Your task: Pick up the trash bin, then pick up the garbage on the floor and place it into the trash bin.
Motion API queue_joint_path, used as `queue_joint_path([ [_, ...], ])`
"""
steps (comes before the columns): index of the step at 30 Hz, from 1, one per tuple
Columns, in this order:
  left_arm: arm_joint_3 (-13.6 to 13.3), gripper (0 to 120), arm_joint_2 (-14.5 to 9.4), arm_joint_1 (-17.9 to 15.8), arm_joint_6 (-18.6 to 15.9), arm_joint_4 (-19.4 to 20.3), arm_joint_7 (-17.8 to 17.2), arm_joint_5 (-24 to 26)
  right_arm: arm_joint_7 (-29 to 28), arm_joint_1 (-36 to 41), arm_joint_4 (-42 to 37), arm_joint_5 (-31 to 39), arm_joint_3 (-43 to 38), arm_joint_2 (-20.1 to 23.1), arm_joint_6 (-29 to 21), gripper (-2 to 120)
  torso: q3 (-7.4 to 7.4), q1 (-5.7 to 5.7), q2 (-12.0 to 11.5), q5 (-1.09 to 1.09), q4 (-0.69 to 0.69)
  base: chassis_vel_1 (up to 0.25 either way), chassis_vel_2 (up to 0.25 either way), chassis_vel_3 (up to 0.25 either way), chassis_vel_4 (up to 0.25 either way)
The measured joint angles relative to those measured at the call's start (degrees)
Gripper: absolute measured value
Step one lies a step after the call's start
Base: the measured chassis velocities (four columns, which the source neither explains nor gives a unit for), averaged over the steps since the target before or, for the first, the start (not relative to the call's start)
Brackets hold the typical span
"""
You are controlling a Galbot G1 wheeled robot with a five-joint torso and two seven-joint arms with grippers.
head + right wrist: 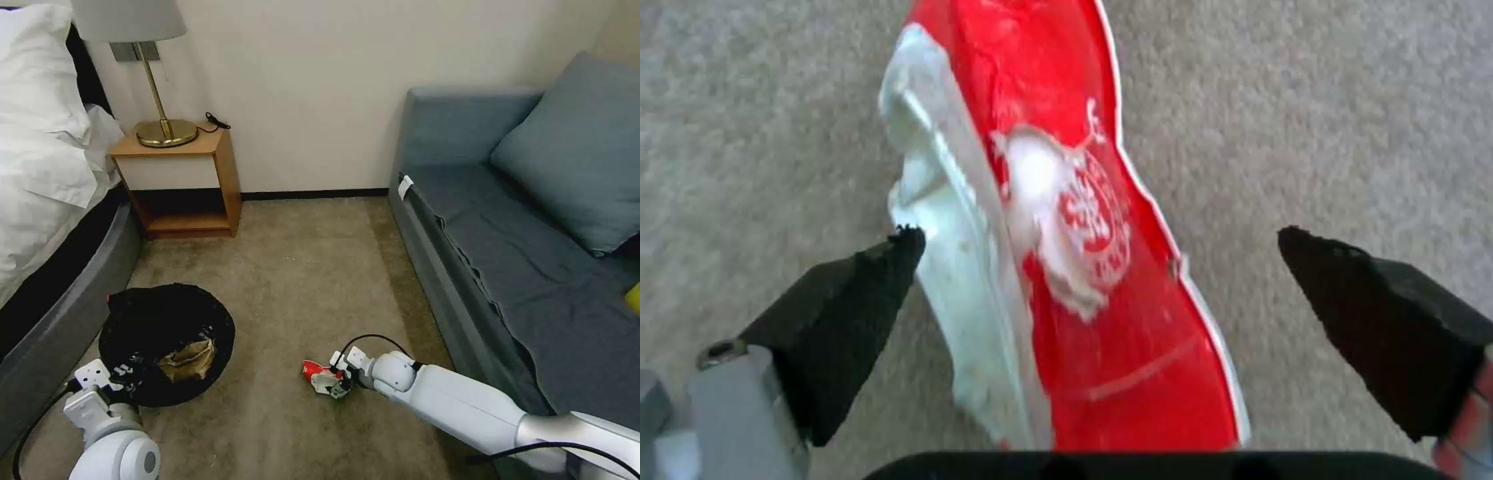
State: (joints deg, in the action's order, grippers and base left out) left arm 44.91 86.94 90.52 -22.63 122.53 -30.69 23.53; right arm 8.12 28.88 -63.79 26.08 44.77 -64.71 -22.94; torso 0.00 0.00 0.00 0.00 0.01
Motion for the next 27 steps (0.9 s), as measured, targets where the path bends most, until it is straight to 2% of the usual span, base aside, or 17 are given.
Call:
queue_joint_path([
  [7, 0.43, 1, 0.07, 0.51, 0.41, 0.26, 0.00, -0.04, -0.04, 0.10, 3.27, -1.10, 0.10, -1.33, 1.61, 95, 0.00, 0.00, 0.00, 0.00, -0.01, 0.000, 0.000, 0.000, 0.000],
  [10, 0.47, 1, 0.12, 0.52, 0.55, 0.26, 0.03, -0.11, -0.01, 0.55, 3.88, -1.68, -0.27, -1.29, 2.72, 80, 0.00, 0.00, 0.00, 0.00, 0.00, 0.000, 0.000, 0.000, 0.000],
  [11, 0.47, 1, 0.12, 0.52, 0.55, 0.26, 0.03, -0.11, -0.01, 0.55, 3.88, -1.68, -0.27, -1.29, 2.72, 80, 0.00, 0.00, 0.00, 0.00, 0.00, 0.000, 0.000, 0.000, 0.000],
  [14, 0.18, 1, 0.27, 0.36, 0.57, 0.19, 0.05, -0.32, 0.25, 0.90, 3.88, -1.89, -0.52, -0.87, 3.75, 66, 0.00, 0.00, 0.00, 0.00, -0.01, 0.000, 0.000, 0.000, 0.000],
  [15, 0.18, 1, 0.27, 0.36, 0.57, 0.19, 0.05, -0.32, 0.25, 0.90, 3.88, -1.89, -0.52, -0.87, 3.75, 66, 0.00, 0.00, 0.00, 0.00, -0.01, 0.000, 0.000, 0.000, 0.000],
  [19, 0.12, 1, 0.27, 0.24, 0.63, 0.00, 0.07, -0.41, 0.42, 1.31, 3.91, -2.14, -0.89, -0.64, 4.72, 48, 0.00, 0.00, 0.00, 0.00, 0.00, 0.000, 0.000, 0.000, 0.000],
  [23, 0.16, 1, 0.26, 0.19, 0.65, -0.03, 0.10, -0.42, 0.47, 1.43, 3.93, -2.29, -0.98, -0.54, 5.14, 39, 0.00, 0.00, 0.00, 0.00, -0.01, 0.000, 0.000, 0.000, 0.000],
  [27, 0.18, 1, 0.26, 0.10, 0.85, -0.32, 0.19, -0.49, 0.45, 1.58, 3.87, -2.41, -1.21, -0.36, 5.85, 20, 0.00, 0.00, 0.00, 0.00, -0.01, 0.000, 0.000, 0.000, 0.000],
])
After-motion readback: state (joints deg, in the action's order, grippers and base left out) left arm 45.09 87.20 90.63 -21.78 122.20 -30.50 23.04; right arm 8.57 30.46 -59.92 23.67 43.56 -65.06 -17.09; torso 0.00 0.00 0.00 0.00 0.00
